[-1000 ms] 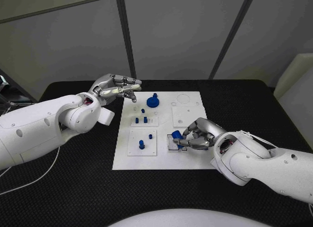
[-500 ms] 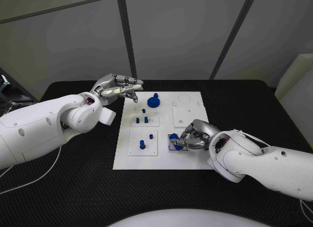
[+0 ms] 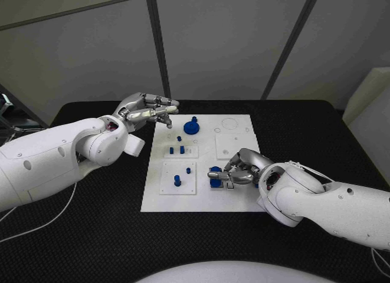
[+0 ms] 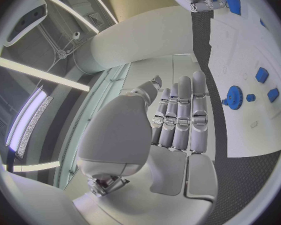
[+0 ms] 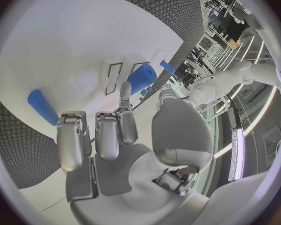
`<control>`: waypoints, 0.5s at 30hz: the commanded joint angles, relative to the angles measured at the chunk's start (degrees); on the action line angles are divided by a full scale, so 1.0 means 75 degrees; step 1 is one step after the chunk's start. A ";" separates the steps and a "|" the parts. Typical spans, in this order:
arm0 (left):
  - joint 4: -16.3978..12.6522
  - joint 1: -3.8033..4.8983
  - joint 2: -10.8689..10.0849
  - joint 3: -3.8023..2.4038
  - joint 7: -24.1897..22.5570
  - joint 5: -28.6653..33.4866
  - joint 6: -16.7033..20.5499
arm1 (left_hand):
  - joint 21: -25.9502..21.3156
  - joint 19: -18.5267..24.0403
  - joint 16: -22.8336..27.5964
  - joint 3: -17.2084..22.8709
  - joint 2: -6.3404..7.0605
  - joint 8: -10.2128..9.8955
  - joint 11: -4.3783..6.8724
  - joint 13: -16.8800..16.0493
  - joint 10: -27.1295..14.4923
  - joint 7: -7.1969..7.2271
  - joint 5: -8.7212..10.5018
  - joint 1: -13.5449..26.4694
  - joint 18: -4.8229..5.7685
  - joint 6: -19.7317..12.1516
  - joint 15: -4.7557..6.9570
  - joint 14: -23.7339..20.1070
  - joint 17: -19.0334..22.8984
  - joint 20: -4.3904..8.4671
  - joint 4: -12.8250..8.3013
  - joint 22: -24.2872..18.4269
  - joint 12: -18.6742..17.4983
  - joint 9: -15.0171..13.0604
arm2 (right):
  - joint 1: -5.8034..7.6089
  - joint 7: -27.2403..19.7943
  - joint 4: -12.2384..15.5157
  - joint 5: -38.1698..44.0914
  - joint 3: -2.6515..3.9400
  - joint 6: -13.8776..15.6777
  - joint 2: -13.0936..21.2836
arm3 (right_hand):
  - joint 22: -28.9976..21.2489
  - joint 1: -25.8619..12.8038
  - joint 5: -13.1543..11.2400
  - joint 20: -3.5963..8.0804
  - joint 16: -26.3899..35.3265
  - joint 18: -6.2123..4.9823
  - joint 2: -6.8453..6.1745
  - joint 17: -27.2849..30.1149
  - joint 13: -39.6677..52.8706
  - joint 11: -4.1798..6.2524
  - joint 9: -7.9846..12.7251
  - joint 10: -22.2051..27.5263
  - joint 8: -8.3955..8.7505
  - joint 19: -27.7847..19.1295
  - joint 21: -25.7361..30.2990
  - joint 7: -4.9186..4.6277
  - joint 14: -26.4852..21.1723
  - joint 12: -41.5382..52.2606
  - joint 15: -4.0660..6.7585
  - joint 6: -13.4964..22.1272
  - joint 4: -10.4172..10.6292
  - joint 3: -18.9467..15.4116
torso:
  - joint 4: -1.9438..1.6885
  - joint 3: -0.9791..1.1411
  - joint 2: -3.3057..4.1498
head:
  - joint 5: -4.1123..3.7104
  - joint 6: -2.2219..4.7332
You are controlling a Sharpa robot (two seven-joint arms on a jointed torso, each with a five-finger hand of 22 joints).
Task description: Assemble the parts on the task board
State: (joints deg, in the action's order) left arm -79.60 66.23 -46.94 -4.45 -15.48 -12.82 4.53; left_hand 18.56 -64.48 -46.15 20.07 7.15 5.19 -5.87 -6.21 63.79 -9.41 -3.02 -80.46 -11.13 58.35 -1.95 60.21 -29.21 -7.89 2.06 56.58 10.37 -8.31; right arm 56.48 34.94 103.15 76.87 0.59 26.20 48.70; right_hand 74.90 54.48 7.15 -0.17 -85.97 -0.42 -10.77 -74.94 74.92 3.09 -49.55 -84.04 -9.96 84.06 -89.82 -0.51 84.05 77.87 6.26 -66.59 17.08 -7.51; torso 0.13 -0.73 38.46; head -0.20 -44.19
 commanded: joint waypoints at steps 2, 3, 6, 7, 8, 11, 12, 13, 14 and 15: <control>-0.0017 0.0011 0.0000 -0.0006 -0.0020 0.0049 -0.0070 | -0.0027 -0.0052 0.0047 -0.0030 -0.0012 -0.0037 -0.0044 -0.0009 0.0012 -0.0021 0.0034 0.0033 0.0106 -0.0005 -0.0023 0.0024 0.0005 0.0004 -0.0002 -0.0013 -0.0040 -0.0007 | 0.0013 -0.0129 0.0084 0.0221 0.0004 0.0145 0.0058 | 0.2013 0.0230 0.0193 0.0043 0.0042 0.0056 0.0144 -0.1126 0.0235 0.0027 -0.0093 -0.0080 0.0069 0.0792 -0.0024 -0.0017 0.0596 -0.0044 0.0055 0.0034 -0.0010 0.0071 | 0.0000 0.0004 0.0002 | -0.0008 0.0000; -0.0017 0.0011 -0.0001 -0.0006 -0.0020 0.0049 -0.0069 | -0.0027 -0.0052 0.0047 -0.0030 -0.0012 -0.0037 -0.0044 -0.0009 0.0012 -0.0021 0.0034 0.0033 0.0106 -0.0005 -0.0023 0.0024 0.0005 0.0004 -0.0002 -0.0013 -0.0040 -0.0007 | 0.0013 -0.0171 0.0114 0.0255 0.0004 0.0137 0.0080 | 0.2013 0.0365 0.0297 0.0043 0.0044 0.0056 0.0195 -0.1125 0.0240 0.0030 -0.0125 -0.0082 0.0077 0.0792 -0.0024 -0.0015 0.0597 -0.0042 0.0055 0.0030 -0.0015 0.0114 | 0.0003 0.0005 0.0001 | -0.0007 0.0000; -0.0015 0.0011 -0.0004 -0.0006 -0.0021 0.0049 -0.0070 | -0.0031 -0.0054 0.0049 -0.0031 -0.0011 -0.0038 -0.0043 -0.0010 0.0011 -0.0020 0.0034 0.0029 0.0105 -0.0005 -0.0022 0.0024 0.0005 0.0004 -0.0004 -0.0016 -0.0041 -0.0007 | 0.0012 -0.0302 0.0219 0.0344 0.0002 0.0095 0.0154 | 0.2013 0.1079 0.0607 0.0050 0.0034 0.0056 0.0375 -0.1142 0.0254 0.0039 -0.0251 -0.0088 0.0110 0.0792 -0.0024 -0.0001 0.0602 -0.0041 0.0069 -0.0003 -0.0074 0.0269 | 0.0006 0.0006 0.0002 | -0.0006 -0.0003; -0.0015 0.0011 -0.0005 -0.0006 -0.0021 0.0049 -0.0070 | -0.0031 -0.0054 0.0049 -0.0031 -0.0011 -0.0038 -0.0043 -0.0010 0.0011 -0.0020 0.0034 0.0029 0.0105 -0.0005 -0.0022 0.0024 0.0005 0.0004 -0.0004 -0.0016 -0.0041 -0.0007 | 0.0012 -0.0336 0.0257 0.0379 0.0002 0.0074 0.0178 | 0.2013 0.1250 0.0636 0.0054 0.0029 0.0056 0.0397 -0.1149 0.0257 0.0046 -0.0277 -0.0090 0.0113 0.0792 -0.0024 0.0005 0.0603 -0.0041 0.0069 -0.0015 -0.0140 0.0299 | 0.0008 0.0006 0.0002 | -0.0006 -0.0004; -0.0015 0.0011 -0.0007 -0.0006 -0.0021 0.0049 -0.0070 | -0.0031 -0.0054 0.0049 -0.0031 -0.0011 -0.0038 -0.0043 -0.0010 0.0011 -0.0020 0.0034 0.0029 0.0105 -0.0005 -0.0022 0.0024 0.0005 0.0004 -0.0004 -0.0016 -0.0041 -0.0007 | 0.0012 -0.0361 0.0292 0.0426 0.0001 0.0053 0.0199 | 0.2013 0.1402 0.0654 0.0057 0.0029 0.0056 0.0422 -0.1150 0.0256 0.0049 -0.0300 -0.0089 0.0119 0.0792 -0.0024 0.0008 0.0604 -0.0045 0.0072 -0.0023 -0.0199 0.0323 | 0.0010 0.0007 0.0002 | -0.0007 -0.0005; -0.0011 0.0011 -0.0007 -0.0006 -0.0020 0.0049 -0.0075 | -0.0031 -0.0054 0.0049 -0.0031 -0.0011 -0.0038 -0.0043 -0.0010 0.0011 -0.0020 0.0034 0.0029 0.0105 -0.0005 -0.0022 0.0024 0.0005 0.0004 -0.0004 -0.0016 -0.0041 -0.0007 | 0.0012 -0.0386 0.0369 0.0513 0.0000 0.0001 0.0241 | 0.2013 0.1707 0.0680 0.0064 0.0024 0.0056 0.0489 -0.1159 0.0260 0.0055 -0.0366 -0.0091 0.0131 0.0792 -0.0024 0.0015 0.0605 -0.0049 0.0078 -0.0057 -0.0346 0.0348 | 0.0009 0.0002 -0.0005 | -0.0017 -0.0009; -0.0010 0.0010 -0.0006 -0.0006 -0.0020 0.0049 -0.0076 | -0.0031 -0.0054 0.0049 -0.0031 -0.0011 -0.0038 -0.0043 -0.0010 0.0011 -0.0020 0.0034 0.0029 0.0105 -0.0005 -0.0022 0.0024 0.0005 0.0004 -0.0004 -0.0016 -0.0041 -0.0007 | 0.0011 -0.0377 0.0371 0.0525 0.0000 -0.0006 0.0242 | 0.2013 0.1754 0.0686 0.0065 0.0023 0.0056 0.0512 -0.1160 0.0262 0.0057 -0.0379 -0.0092 0.0132 0.0792 -0.0024 0.0017 0.0606 -0.0048 0.0079 -0.0066 -0.0372 0.0353 | 0.0006 0.0003 -0.0004 | -0.0024 -0.0011; -0.0008 0.0010 -0.0004 -0.0006 -0.0019 0.0049 -0.0077 | -0.0031 -0.0054 0.0049 -0.0031 -0.0011 -0.0038 -0.0043 -0.0010 0.0011 -0.0020 0.0034 0.0029 0.0105 -0.0005 -0.0022 0.0024 0.0005 0.0004 -0.0004 -0.0016 -0.0041 -0.0007 | 0.0011 -0.0358 0.0361 0.0541 0.0000 -0.0008 0.0236 | 0.2013 0.1799 0.0696 0.0068 0.0023 0.0056 0.0560 -0.1161 0.0264 0.0058 -0.0399 -0.0093 0.0136 0.0792 -0.0024 0.0019 0.0606 -0.0048 0.0080 -0.0078 -0.0398 0.0358 | 0.0006 0.0005 -0.0005 | -0.0029 -0.0012; -0.0007 0.0010 -0.0003 -0.0006 -0.0019 0.0049 -0.0078 | -0.0031 -0.0054 0.0049 -0.0031 -0.0011 -0.0038 -0.0043 -0.0010 0.0011 -0.0020 0.0034 0.0029 0.0105 -0.0005 -0.0022 0.0024 0.0005 0.0004 -0.0004 -0.0016 -0.0041 -0.0007 | 0.0011 -0.0349 0.0354 0.0546 0.0000 -0.0007 0.0233 | 0.2013 0.1803 0.0699 0.0068 0.0022 0.0056 0.0579 -0.1162 0.0263 0.0059 -0.0404 -0.0093 0.0137 0.0792 -0.0024 0.0019 0.0606 -0.0050 0.0081 -0.0082 -0.0399 0.0359 | 0.0008 0.0006 -0.0005 | -0.0039 -0.0007; -0.0004 0.0010 0.0002 -0.0006 -0.0019 0.0049 -0.0081 | -0.0031 -0.0054 0.0049 -0.0031 -0.0011 -0.0038 -0.0043 -0.0010 0.0011 -0.0020 0.0034 0.0029 0.0105 -0.0005 -0.0022 0.0024 0.0005 0.0004 -0.0004 -0.0016 -0.0041 -0.0007 | 0.0011 -0.0327 0.0331 0.0540 0.0000 -0.0003 0.0224 | 0.2013 0.1798 0.0704 0.0069 0.0020 0.0056 0.0618 -0.1165 0.0264 0.0060 -0.0417 -0.0094 0.0138 0.0792 -0.0024 0.0019 0.0607 -0.0050 0.0081 -0.0094 -0.0395 0.0355 | 0.0009 0.0007 -0.0006 | -0.0044 0.0005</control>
State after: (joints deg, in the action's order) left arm -79.55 66.23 -46.98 -4.45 -15.45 -12.82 4.51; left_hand 18.56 -64.48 -46.15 20.07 7.15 5.19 -5.87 -6.20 63.79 -9.41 -3.02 -80.46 -11.14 58.35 -1.95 60.21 -29.21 -7.89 2.06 56.51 10.37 -8.30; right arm 56.49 33.35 105.66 79.45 0.58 26.34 50.45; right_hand 74.91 67.66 12.11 -0.18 -85.97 -0.43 -6.22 -74.93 74.92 3.08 -52.62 -84.04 -9.30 84.06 -89.82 -0.31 83.83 77.87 6.46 -66.81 14.42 -4.85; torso 0.18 -0.69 38.44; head -0.42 -44.26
